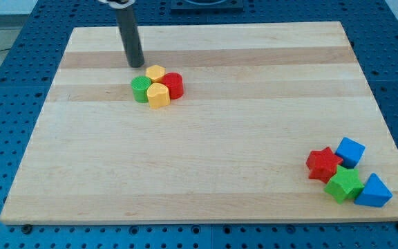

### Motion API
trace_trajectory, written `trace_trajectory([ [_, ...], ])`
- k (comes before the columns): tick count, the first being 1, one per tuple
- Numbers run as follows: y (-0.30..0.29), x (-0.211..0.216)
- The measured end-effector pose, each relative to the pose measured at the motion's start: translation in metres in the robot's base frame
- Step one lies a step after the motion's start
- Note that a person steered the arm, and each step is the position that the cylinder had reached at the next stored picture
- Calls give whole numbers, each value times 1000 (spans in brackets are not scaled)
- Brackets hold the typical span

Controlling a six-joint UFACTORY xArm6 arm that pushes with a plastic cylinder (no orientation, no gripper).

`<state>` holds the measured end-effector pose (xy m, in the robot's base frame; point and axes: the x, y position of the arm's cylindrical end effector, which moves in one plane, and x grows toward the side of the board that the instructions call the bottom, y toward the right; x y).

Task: Drag the yellow hexagon along with the red circle towards the center of the board

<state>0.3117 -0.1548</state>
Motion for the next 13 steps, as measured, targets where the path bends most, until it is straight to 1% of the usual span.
trace_trajectory([
  [1, -1, 14],
  [3, 35, 33],
  [5, 57, 59],
  [7, 110, 59],
  [8, 121, 63],
  [9, 130, 67],
  [10, 127, 66],
  [12, 128, 36],
  [13, 136, 40],
])
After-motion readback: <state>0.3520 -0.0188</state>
